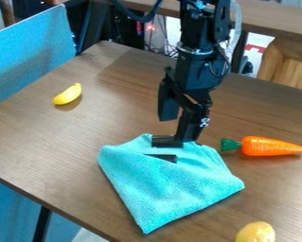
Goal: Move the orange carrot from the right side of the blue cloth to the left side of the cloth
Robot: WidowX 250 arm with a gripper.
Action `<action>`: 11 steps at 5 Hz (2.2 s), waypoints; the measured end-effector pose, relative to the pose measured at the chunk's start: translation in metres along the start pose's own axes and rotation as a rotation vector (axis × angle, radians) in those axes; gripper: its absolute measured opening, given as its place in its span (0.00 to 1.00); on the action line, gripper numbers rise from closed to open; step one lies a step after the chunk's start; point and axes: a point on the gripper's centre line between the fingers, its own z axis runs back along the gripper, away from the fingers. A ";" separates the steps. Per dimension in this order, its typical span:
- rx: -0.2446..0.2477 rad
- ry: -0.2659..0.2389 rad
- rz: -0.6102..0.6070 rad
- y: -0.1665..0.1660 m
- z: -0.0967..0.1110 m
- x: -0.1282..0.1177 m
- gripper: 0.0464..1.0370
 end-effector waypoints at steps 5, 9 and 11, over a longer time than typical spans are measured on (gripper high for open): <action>0.083 -0.043 -0.232 -0.032 0.003 0.086 0.96; 0.067 0.015 -0.245 -0.021 -0.032 0.128 0.96; 0.036 0.099 -0.246 -0.019 -0.059 0.135 0.91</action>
